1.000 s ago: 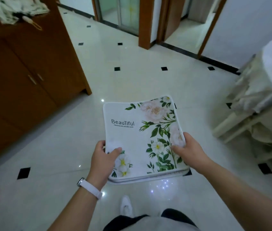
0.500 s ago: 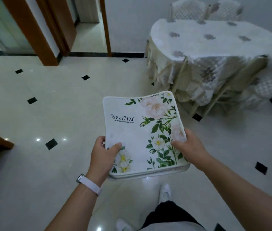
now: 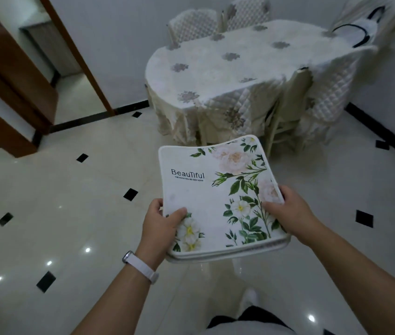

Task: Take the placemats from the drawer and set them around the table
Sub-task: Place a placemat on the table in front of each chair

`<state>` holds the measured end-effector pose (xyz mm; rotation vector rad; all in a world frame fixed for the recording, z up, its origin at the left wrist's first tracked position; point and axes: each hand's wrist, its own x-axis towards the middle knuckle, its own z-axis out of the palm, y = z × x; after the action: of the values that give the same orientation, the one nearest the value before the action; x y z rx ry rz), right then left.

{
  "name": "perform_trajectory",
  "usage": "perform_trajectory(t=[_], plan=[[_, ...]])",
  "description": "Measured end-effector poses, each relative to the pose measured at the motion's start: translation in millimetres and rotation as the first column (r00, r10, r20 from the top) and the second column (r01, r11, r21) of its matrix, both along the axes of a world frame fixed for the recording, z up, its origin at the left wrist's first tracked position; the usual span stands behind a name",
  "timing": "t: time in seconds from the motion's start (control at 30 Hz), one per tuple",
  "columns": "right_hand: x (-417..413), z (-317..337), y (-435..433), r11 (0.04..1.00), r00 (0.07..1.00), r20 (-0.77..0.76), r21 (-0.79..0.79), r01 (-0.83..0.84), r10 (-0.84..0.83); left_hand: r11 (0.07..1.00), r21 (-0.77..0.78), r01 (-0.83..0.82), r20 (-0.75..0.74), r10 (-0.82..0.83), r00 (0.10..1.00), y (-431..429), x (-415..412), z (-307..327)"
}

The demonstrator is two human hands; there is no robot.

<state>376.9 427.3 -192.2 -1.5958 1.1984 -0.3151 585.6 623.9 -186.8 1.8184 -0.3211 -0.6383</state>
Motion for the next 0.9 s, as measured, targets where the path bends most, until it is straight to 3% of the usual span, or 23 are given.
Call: perform_trajectory(t=[0.4,0.9], plan=[[-95.0,4.0,-136.3,0.95,0.948,0.076,-0.004,0.311,-0.31,0.962,-0.033,0.269,-0.007,-0.27,0.963,-207.1,-48.7,10.0],[-106.4,14.4,-326.2,0.833,0.833,-0.032,-0.048,0.551,-0.553,0.837,-0.08,0.541,-0.046,-0.546,0.837,-479.9,-31.1,-16.0]])
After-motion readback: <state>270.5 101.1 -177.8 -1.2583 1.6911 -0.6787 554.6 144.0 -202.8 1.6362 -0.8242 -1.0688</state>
